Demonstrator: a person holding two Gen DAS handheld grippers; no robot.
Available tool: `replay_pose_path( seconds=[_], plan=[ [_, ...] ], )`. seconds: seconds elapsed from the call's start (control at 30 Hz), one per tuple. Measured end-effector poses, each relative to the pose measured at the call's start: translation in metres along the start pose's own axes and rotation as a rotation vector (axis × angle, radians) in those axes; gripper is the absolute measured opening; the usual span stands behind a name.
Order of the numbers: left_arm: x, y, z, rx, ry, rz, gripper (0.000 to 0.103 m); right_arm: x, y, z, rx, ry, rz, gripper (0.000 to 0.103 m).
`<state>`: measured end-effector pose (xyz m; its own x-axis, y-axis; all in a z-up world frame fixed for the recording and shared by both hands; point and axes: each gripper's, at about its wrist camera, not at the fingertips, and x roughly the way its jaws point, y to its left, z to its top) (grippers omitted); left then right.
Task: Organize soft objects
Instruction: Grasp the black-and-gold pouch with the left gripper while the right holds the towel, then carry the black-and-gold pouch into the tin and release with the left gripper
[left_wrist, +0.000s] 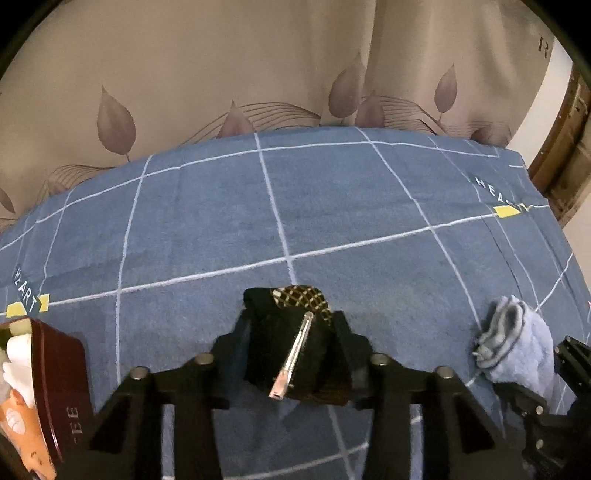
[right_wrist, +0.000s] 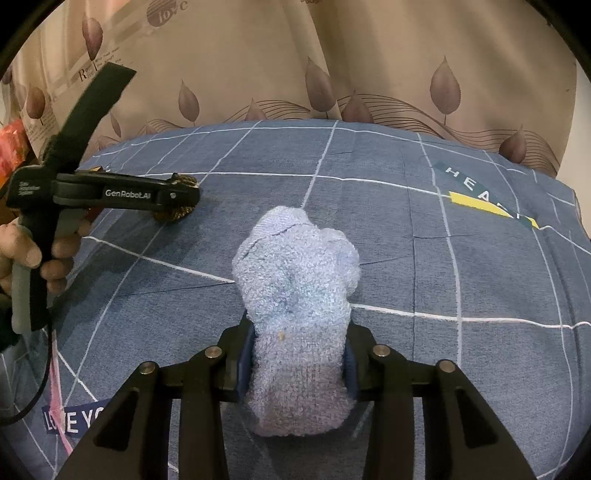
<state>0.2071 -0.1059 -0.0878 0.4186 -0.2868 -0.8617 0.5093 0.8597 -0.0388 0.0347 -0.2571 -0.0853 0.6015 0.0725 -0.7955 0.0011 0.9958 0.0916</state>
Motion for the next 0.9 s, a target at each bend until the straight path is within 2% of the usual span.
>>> replay_pose_path(
  seconds=[0.13,0.43,0.73,0.9],
  plan=[
    [-0.005,-0.006,-0.005,-0.005,0.004,0.017,0.033,0.0,0.001,0.0,0.0,0.0,0.0,0.038],
    [-0.029,-0.021,-0.023,-0.04,-0.013,0.035,0.033,0.0,0.0,0.0,0.0,0.0,0.0,0.038],
    [-0.083,-0.035,-0.043,-0.041,-0.066,0.075,0.033,0.0,0.0,0.002,0.0,0.001,-0.001,0.038],
    [-0.118,-0.022,-0.05,-0.052,-0.089,0.074,0.033,0.0,0.001,0.002,0.0,0.001,-0.002,0.038]
  ],
)
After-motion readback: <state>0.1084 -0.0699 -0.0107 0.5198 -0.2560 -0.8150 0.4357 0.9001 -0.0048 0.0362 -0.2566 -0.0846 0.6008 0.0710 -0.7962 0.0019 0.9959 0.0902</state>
